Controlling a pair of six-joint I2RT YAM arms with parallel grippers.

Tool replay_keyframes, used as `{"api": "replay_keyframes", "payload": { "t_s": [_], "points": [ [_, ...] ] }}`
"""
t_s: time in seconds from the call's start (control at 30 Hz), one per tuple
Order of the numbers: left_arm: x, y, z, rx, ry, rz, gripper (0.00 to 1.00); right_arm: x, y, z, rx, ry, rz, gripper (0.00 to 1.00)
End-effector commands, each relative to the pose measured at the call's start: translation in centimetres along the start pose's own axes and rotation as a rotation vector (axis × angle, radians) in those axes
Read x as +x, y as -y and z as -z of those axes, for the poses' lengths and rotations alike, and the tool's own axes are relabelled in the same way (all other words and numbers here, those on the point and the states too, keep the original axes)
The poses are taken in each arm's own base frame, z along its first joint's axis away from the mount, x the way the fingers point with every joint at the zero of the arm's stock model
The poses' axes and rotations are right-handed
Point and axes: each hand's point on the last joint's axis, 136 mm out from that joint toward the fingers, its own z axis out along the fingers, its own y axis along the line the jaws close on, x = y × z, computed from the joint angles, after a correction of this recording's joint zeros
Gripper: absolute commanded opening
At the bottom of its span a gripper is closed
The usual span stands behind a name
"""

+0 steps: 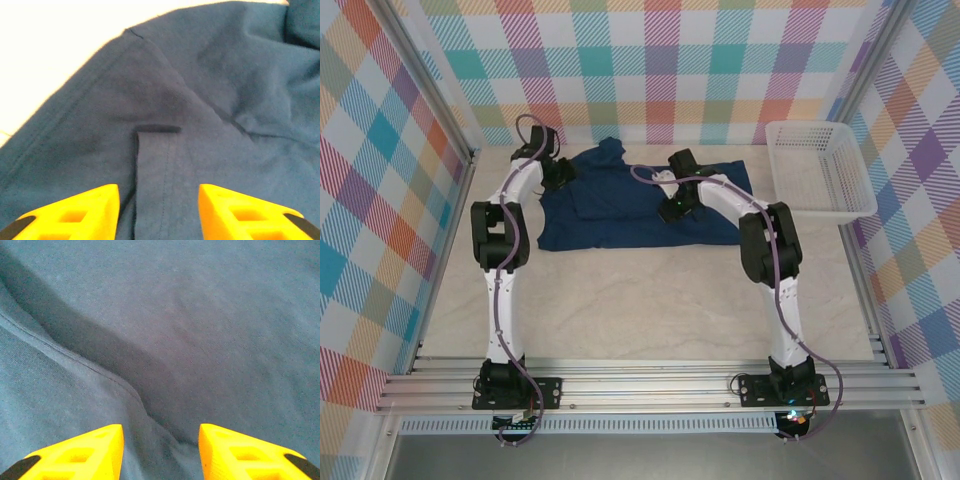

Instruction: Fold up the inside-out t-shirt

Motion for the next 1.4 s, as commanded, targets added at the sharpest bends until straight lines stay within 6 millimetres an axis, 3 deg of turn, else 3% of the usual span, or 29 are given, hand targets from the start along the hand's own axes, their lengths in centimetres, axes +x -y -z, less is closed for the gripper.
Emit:
{"api": "replay_keyframes", "payload": {
  "t_s": [0.0, 0.13, 0.2, 0.33, 0.5, 0.6, 0.73, 0.97, 1.17, 1.27, 1.37],
  "points": [
    [-3.0, 0.1, 5.9, -0.034, 0.1, -0.029, 0.5, -0.2, 0.9, 3.8, 0.109, 0.041, -0.187, 0.47],
    [1.4, -0.7, 9.4, 0.054, 0.123, 0.036, 0.53, 4.4, 3.0, 4.2, 0.121, -0.047, -0.387, 0.49],
    [4.4, -1.0, 9.7, 0.117, 0.095, 0.077, 0.54, 6.3, 4.5, 4.4, 0.104, -0.075, -0.484, 0.49],
    [9.4, -1.3, 8.2, 0.184, -0.01, 0.091, 0.54, 10.0, 7.9, 4.3, 0.091, -0.13, -0.645, 0.47],
    [12.0, -4.2, 4.8, 0.087, -0.076, 0.093, 0.53, 13.3, 9.3, 3.5, 0.13, -0.22, -0.694, 0.46],
    [13.3, -5.6, 4.1, 0.057, -0.103, 0.111, 0.53, 16.0, 9.7, 3.3, 0.186, -0.32, -0.688, 0.45],
    [16.2, -7.6, 4.9, 0.011, -0.135, 0.12, 0.53, 19.7, 9.1, 3.7, 0.228, -0.444, -0.668, 0.44],
    [23.6, -10.7, 6.9, -0.024, -0.231, 0.154, 0.53, 25.9, 7.2, 5.9, 0.313, -0.639, -0.648, 0.44],
    [29.8, -11.6, 9.0, -0.036, -0.316, 0.164, 0.53, 31.1, 4.6, 8.9, 0.4, -0.765, -0.675, 0.44],
    [33.3, -11.7, 10.4, -0.065, -0.366, 0.148, 0.53, 30.5, 3.7, 10.1, 0.435, -0.711, -0.707, 0.44],
    [34.4, -12.4, 12.1, -0.098, -0.36, 0.144, 0.54, 27.7, 3.7, 12.1, 0.499, -0.594, -0.665, 0.44]
  ]
}}
